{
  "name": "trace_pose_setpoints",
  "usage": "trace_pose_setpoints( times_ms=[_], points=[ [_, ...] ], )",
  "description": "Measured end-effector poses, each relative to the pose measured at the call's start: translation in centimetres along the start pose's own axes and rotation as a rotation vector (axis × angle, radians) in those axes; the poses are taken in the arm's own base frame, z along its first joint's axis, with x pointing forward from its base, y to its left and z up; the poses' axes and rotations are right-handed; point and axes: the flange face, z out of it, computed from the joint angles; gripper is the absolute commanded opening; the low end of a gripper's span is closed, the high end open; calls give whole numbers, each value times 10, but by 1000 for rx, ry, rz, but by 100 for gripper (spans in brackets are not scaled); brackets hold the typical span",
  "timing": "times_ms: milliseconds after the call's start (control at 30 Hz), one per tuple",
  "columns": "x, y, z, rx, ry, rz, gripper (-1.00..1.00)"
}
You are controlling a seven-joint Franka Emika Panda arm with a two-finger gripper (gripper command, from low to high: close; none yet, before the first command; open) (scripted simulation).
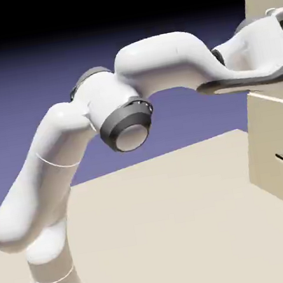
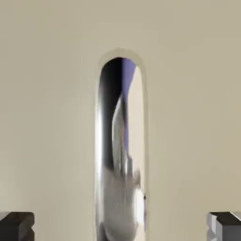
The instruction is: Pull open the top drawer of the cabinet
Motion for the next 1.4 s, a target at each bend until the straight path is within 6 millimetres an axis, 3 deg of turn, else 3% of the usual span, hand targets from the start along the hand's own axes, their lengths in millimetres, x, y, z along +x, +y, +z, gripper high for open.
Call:
trace_pose_setpoints(
  times_ms=[1100, 1400],
  points=[
    [0, 0, -167, 1, 0, 0, -100],
    [0, 0, -221, 1, 0, 0, -100]
  ],
)
